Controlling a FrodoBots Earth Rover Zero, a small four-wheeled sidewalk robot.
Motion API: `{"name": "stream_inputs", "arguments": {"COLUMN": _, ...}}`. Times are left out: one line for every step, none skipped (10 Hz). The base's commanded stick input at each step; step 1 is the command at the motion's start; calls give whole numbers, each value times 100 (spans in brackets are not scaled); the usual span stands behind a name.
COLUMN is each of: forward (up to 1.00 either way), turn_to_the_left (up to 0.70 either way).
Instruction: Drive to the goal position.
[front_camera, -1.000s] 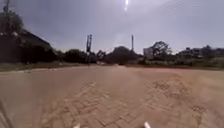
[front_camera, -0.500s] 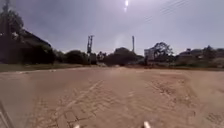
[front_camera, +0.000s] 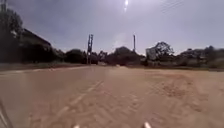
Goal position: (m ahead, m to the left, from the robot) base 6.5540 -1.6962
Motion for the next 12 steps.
{"name": "stream_inputs", "arguments": {"forward": 70, "turn_to_the_left": 0}}
{"name": "stream_inputs", "arguments": {"forward": 70, "turn_to_the_left": 0}}
{"name": "stream_inputs", "arguments": {"forward": 70, "turn_to_the_left": 0}}
{"name": "stream_inputs", "arguments": {"forward": 70, "turn_to_the_left": -2}}
{"name": "stream_inputs", "arguments": {"forward": 70, "turn_to_the_left": -10}}
{"name": "stream_inputs", "arguments": {"forward": 70, "turn_to_the_left": -18}}
{"name": "stream_inputs", "arguments": {"forward": 70, "turn_to_the_left": -26}}
{"name": "stream_inputs", "arguments": {"forward": 70, "turn_to_the_left": -34}}
{"name": "stream_inputs", "arguments": {"forward": 70, "turn_to_the_left": 0}}
{"name": "stream_inputs", "arguments": {"forward": 70, "turn_to_the_left": 0}}
{"name": "stream_inputs", "arguments": {"forward": 70, "turn_to_the_left": 0}}
{"name": "stream_inputs", "arguments": {"forward": 70, "turn_to_the_left": 0}}
